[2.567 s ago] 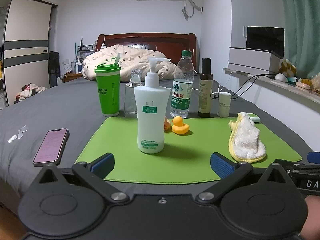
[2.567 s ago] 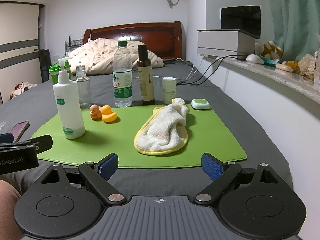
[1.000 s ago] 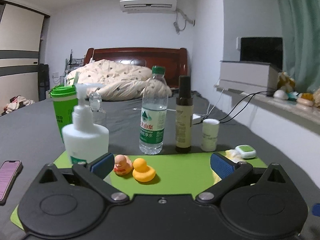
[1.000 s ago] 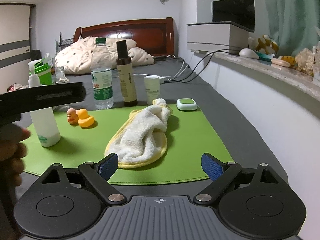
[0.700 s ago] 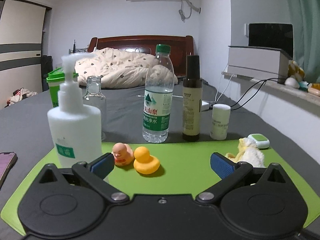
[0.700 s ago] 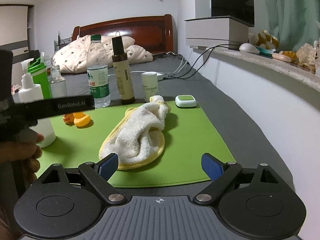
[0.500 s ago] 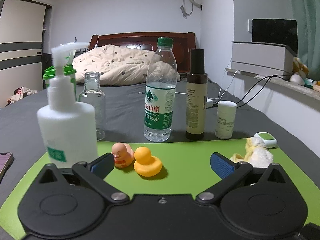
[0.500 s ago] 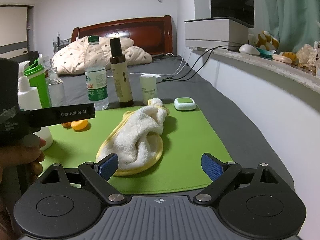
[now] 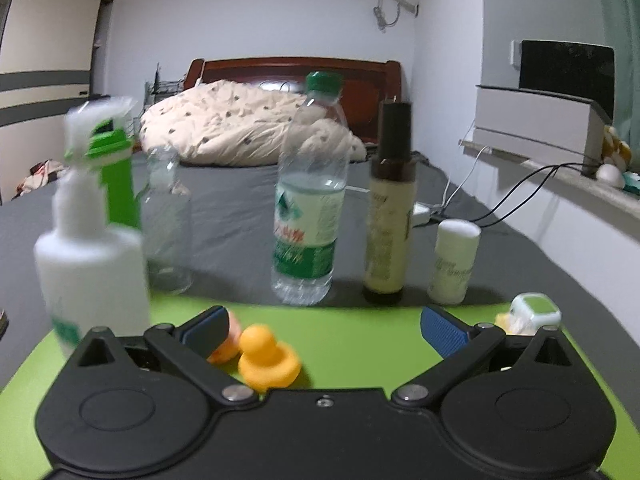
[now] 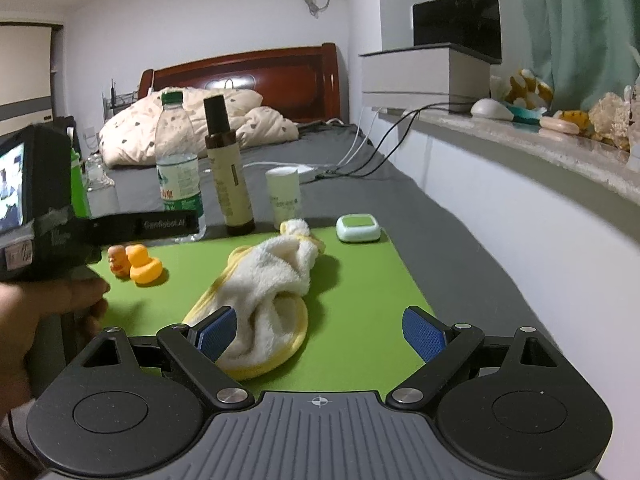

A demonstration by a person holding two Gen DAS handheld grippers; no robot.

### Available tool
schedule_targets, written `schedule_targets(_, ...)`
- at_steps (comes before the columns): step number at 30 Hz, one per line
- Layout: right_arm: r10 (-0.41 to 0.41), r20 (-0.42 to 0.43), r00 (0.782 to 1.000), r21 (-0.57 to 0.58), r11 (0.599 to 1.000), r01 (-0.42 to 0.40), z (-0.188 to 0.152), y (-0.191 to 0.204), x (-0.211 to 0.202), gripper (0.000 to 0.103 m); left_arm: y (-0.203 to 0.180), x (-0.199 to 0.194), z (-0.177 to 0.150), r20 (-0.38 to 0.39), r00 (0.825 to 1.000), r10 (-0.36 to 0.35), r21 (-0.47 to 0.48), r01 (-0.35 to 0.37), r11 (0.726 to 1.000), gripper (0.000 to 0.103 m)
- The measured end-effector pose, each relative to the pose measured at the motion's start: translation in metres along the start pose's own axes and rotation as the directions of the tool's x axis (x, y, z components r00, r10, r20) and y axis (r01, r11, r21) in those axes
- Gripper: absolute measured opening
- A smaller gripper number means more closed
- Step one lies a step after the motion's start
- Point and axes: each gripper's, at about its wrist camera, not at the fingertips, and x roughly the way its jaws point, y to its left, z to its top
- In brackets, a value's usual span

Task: Clean container
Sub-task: 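Close the left gripper around the water bottle's body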

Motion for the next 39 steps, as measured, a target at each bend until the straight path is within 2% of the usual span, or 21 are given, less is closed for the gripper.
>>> schedule_targets(7, 0.007, 0.021, 1.000, 0.006, 1.000, -0.007, 0.005, -0.004, -0.002, 0.091, -0.016, 0.007, 0.009, 0.019, 1.000, -0.016, 0.004, 0.016, 1.000, 0.103)
schedule_targets(11, 0.008, 0.025, 1.000, 0.012, 1.000, -0.009, 0.006, -0.008, -0.003, 0.091, -0.030, 0.015, 0.023, 0.088, 0.996, -0.018, 0.055, 0.013, 0.998, 0.103)
schedule_targets(16, 0.008, 0.033, 0.999, 0.026, 1.000, -0.009, 0.008, -0.014, -0.002, 0.091, -0.023, 0.040, 0.045, 0.179, 0.984, 0.023, 0.040, -0.031, 0.999, 0.103)
schedule_targets(20, 0.008, 0.038, 0.999, 0.036, 0.999, -0.010, 0.010, -0.019, -0.001, 0.091, -0.012, 0.061, 0.049, 0.183, 0.981, 0.065, 0.039, -0.073, 0.997, 0.103)
schedule_targets(26, 0.008, 0.047, 0.999, 0.052, 0.999, -0.011, 0.012, -0.026, 0.001, 0.091, -0.002, 0.086, 0.048, 0.196, 0.977, 0.085, 0.060, -0.099, 0.993, 0.103)
schedule_targets(30, 0.013, 0.049, 0.999, 0.052, 0.999, -0.015, 0.013, -0.031, 0.004, 0.091, 0.004, 0.100, 0.050, 0.187, 0.977, 0.101, 0.032, -0.109, 0.994, 0.103)
schedule_targets(39, 0.023, 0.042, 0.999, 0.046, 0.999, -0.025, 0.014, -0.025, 0.012, 0.091, 0.003, 0.118, 0.053, 0.194, 0.975, 0.106, 0.056, -0.119, 0.991, 0.100)
